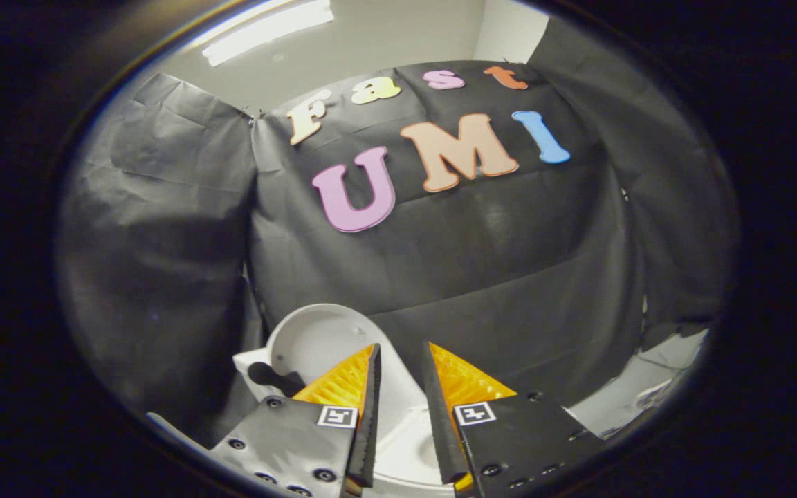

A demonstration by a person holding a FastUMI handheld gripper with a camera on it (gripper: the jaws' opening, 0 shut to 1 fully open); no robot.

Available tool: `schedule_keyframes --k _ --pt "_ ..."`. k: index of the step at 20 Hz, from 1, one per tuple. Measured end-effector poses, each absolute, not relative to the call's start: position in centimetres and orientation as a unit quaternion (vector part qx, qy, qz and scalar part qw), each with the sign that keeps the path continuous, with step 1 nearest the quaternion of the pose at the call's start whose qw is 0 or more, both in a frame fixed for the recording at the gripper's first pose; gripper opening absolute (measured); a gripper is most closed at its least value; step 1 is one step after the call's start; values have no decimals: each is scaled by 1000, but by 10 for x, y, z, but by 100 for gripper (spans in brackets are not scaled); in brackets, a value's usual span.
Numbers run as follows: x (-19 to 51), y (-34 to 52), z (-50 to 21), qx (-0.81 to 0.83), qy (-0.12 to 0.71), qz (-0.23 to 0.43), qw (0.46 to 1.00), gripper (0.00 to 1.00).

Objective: Open the toilet lid.

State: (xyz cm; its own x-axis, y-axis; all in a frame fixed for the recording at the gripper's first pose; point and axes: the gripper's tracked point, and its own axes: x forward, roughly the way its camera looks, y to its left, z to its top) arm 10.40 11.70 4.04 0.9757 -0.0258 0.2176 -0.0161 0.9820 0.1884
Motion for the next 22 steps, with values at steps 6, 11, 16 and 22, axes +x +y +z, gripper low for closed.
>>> schedule_keyframes --k 6,11,16,22 --pt "67 25 39 34 -89 -55 994 38" --pt "49 -7 17 -7 -34 -52 998 41" --pt "40 -14 -10 -21 20 -29 999 44" --pt "17 -2 -22 -12 54 5 998 50"
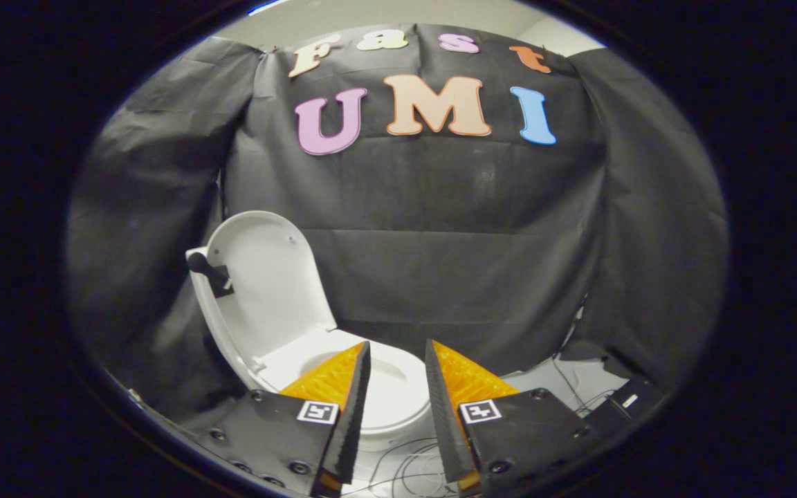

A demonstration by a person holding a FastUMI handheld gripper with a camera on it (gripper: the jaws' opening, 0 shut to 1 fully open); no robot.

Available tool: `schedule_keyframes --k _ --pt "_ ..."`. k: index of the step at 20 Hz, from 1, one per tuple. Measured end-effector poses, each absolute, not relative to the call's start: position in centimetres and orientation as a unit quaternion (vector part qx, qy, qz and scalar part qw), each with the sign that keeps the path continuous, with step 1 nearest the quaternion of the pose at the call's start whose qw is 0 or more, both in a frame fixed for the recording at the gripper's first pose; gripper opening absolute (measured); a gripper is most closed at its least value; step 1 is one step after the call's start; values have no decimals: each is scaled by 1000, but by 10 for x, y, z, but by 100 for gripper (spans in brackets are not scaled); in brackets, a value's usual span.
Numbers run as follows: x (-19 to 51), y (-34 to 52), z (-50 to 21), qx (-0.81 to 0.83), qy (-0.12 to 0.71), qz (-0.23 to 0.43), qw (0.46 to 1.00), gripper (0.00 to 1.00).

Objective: Open the toilet lid.

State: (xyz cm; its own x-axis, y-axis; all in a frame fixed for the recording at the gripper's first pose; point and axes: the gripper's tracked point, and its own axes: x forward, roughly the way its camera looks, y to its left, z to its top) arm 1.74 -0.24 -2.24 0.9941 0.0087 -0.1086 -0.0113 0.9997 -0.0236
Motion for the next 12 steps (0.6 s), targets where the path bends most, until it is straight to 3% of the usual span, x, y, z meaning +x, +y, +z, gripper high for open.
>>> schedule_keyframes --k 8,12 --pt "-34 -7 20 8 -49 0 999 49" --pt "-39 -8 16 -3 -51 -1 999 49"
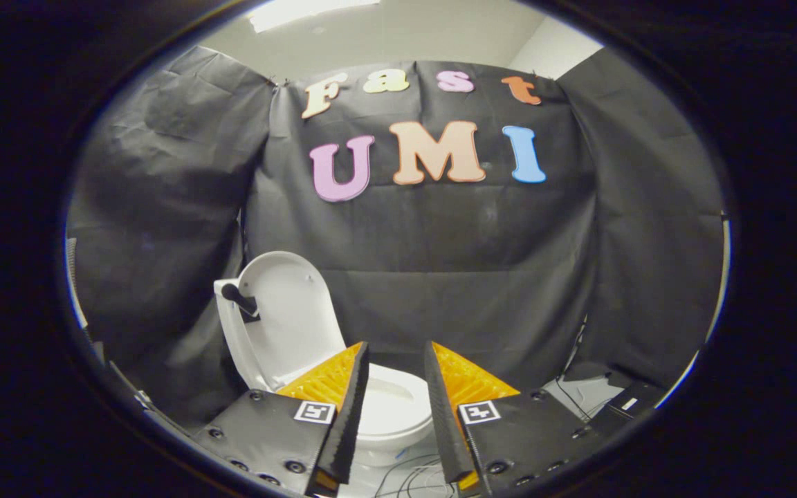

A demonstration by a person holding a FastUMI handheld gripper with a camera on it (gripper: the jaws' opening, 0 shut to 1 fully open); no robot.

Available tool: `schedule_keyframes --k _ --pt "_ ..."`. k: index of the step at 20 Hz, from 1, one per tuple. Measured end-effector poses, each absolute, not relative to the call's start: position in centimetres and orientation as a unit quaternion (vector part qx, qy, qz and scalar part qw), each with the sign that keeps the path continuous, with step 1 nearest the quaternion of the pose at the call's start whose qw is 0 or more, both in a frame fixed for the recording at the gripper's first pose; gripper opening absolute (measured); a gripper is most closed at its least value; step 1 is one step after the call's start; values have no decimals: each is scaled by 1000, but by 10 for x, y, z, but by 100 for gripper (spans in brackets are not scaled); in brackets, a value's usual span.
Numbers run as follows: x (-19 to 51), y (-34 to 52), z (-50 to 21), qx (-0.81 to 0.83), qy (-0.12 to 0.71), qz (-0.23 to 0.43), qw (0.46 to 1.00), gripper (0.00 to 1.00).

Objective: Open the toilet lid.

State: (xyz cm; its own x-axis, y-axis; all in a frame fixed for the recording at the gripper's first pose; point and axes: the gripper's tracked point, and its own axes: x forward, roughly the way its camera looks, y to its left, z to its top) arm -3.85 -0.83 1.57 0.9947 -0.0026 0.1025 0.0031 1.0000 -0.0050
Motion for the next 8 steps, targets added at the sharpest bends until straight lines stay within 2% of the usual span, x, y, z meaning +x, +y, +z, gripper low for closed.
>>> schedule_keyframes --k 8 --pt "-41 -7 12 -7 -44 -2 999 49"
